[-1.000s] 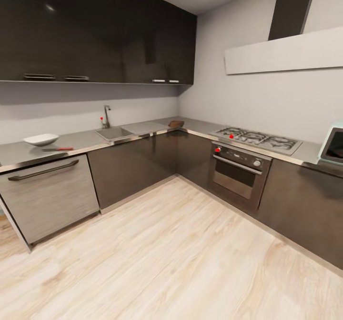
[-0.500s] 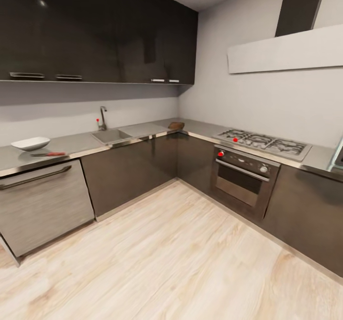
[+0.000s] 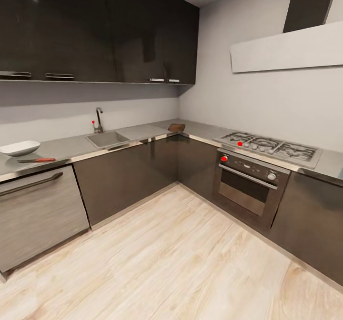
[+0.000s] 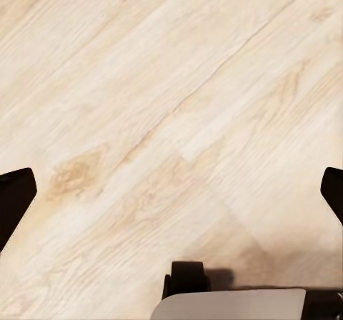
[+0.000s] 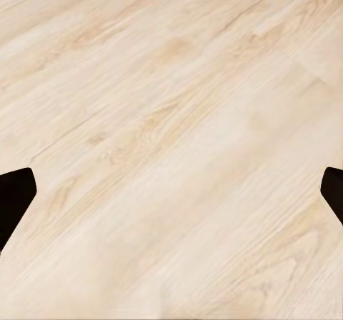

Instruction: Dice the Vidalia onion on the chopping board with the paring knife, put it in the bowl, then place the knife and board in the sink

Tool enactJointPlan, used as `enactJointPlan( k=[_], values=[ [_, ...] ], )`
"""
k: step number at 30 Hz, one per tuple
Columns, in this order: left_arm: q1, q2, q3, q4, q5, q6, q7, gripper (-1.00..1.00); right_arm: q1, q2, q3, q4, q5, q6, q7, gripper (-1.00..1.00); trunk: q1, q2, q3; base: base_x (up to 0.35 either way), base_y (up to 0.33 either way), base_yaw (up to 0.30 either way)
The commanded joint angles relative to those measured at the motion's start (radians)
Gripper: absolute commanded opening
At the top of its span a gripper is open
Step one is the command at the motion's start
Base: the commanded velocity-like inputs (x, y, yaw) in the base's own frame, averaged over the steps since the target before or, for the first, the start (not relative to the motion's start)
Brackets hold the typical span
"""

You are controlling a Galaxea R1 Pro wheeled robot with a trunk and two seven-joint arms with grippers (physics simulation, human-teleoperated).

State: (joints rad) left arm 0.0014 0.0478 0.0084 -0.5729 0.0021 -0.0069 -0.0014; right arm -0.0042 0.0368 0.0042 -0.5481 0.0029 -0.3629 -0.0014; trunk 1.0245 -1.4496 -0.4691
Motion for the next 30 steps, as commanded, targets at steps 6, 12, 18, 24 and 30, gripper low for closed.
enactJointPlan(
  k=[6, 12, 18, 24, 30],
  values=[
    [0.000, 0.000, 0.001, 0.008, -0.001, -0.001, 0.000, 1.00, 0.000, 0.000, 0.000, 0.000, 0.000, -0.003, 0.000, 1.00, 0.001, 0.000, -0.001, 0.294, 0.000, 0.000],
    [0.000, 0.000, 0.001, 0.010, -0.001, -0.001, 0.000, 1.00, 0.000, 0.000, 0.000, 0.000, 0.000, -0.002, 0.000, 1.00, 0.001, 0.000, -0.001, 0.294, 0.000, 0.000],
    [0.000, 0.000, 0.001, 0.010, -0.001, -0.001, 0.000, 1.00, 0.000, 0.000, 0.000, 0.000, 0.000, -0.002, 0.000, 1.00, 0.001, 0.000, -0.001, 0.294, 0.000, 0.000],
    [0.000, 0.000, 0.001, 0.010, -0.001, -0.001, 0.000, 1.00, 0.000, 0.000, 0.000, 0.000, 0.000, -0.002, 0.000, 1.00, 0.001, 0.000, -0.001, 0.294, 0.000, 0.000],
    [0.000, 0.000, 0.001, 0.010, -0.001, -0.001, 0.000, 1.00, 0.000, 0.000, 0.000, 0.000, 0.000, -0.003, 0.000, 1.00, 0.001, 0.000, -0.001, 0.294, 0.000, 0.000]
  ],
)
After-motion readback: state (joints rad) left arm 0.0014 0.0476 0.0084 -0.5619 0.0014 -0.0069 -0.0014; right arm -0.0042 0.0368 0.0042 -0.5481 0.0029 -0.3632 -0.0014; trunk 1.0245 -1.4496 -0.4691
